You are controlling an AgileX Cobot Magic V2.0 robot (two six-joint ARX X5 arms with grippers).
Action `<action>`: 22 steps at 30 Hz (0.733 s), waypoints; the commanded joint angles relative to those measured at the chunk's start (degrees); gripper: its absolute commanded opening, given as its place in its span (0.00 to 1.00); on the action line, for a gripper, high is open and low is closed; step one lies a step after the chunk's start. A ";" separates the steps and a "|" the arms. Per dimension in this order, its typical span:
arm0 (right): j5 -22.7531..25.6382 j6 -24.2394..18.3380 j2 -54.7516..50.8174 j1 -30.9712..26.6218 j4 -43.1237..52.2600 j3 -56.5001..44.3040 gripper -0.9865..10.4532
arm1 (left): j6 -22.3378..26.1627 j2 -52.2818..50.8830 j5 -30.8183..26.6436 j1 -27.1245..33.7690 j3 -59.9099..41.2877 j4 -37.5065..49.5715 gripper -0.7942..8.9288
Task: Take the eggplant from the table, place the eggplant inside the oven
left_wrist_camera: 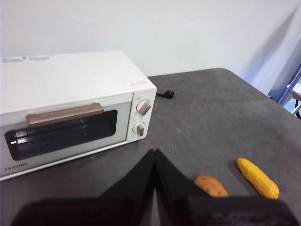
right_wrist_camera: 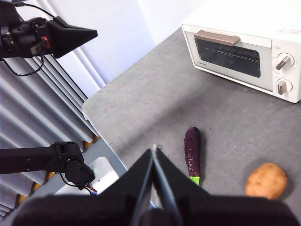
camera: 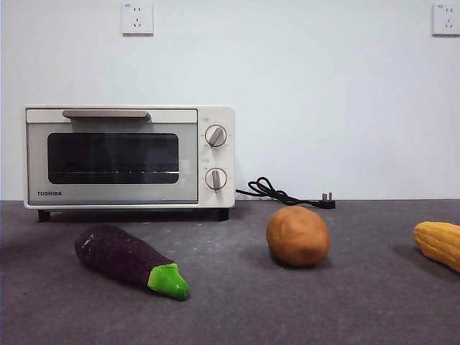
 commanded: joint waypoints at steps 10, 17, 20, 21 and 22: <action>-0.04 -0.35 -0.04 1.97 0.59 0.28 0.53 | 2.14 1.46 0.26 -0.24 -0.07 0.13 0.08; -0.07 -0.39 -0.04 1.97 0.39 0.28 0.60 | 3.69 3.74 0.22 -0.24 -0.07 0.55 0.08; -0.09 -0.39 0.22 1.97 0.35 0.28 0.62 | 3.85 5.51 -0.22 -0.24 -0.07 2.10 0.08; -0.11 -0.39 0.24 1.97 0.20 0.28 0.62 | 3.85 6.10 -0.48 -0.24 -0.07 2.84 0.08; -0.11 -0.39 0.31 1.97 0.02 0.28 0.62 | 3.85 6.82 -0.94 -0.24 -0.07 3.69 0.08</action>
